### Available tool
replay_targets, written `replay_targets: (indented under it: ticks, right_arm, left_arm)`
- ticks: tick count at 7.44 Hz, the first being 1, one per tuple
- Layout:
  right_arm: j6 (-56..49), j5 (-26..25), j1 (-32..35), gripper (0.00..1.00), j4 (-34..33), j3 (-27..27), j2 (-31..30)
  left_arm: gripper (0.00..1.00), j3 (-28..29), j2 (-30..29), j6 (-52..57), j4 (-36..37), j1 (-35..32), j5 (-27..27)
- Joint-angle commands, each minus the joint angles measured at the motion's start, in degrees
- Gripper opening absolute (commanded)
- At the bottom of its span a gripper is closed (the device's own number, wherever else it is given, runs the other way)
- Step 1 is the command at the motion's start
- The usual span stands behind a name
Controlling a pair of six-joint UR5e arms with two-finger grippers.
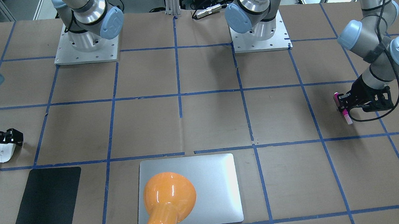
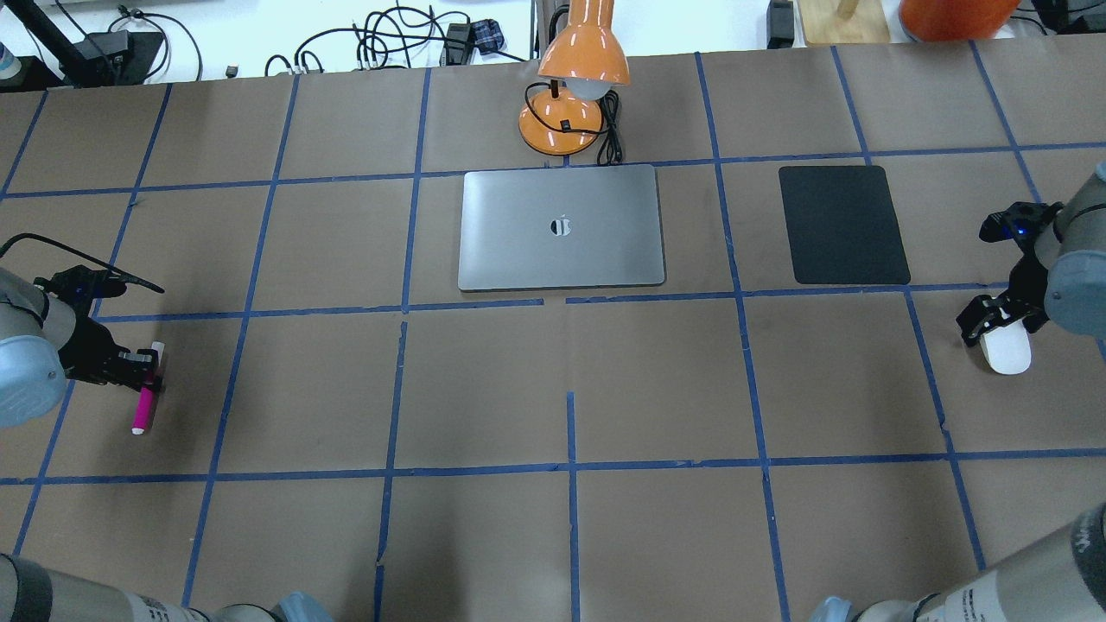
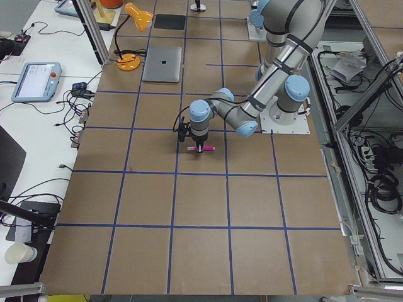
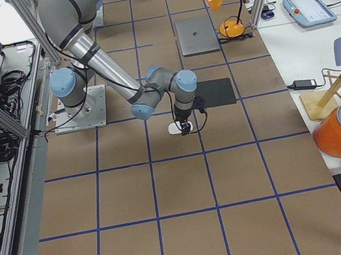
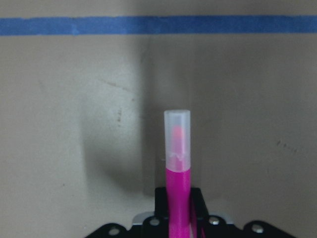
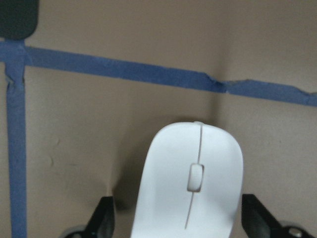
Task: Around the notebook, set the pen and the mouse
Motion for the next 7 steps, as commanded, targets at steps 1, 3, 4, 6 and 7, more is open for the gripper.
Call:
replay_targets:
  ticks: [1, 3, 4, 6, 7]
  right_arm:
    - [0.2, 1.5, -0.1, 0.30, 0.4, -0.4, -0.2]
    - [1.5, 3.8, 0.8, 0.27, 1.2, -2.2, -1.9]
    - [6.8, 7.9, 3.3, 0.28, 3.0, -4.3, -1.9]
    - [19.3, 7.0, 15.3, 0.29, 6.7, -10.9, -1.1]
    - [23.5, 7.2, 18.2, 0.30, 6.9, -15.7, 2.3]
  left_arm:
    - [0.00, 0.1, 1.6, -9.2, -0.5, -0.9, 0.2]
    - [0.00, 0.1, 4.8, -24.5, -3.2, -5.1, -0.4]
    - [0.00, 0.1, 6.6, -37.0, -4.3, -10.7, -0.4]
    - [0.00, 0.3, 8.3, -59.5, -5.0, -23.2, -0.4]
    - [0.00, 1.8, 7.8, -71.8, -5.3, -29.4, -0.4]
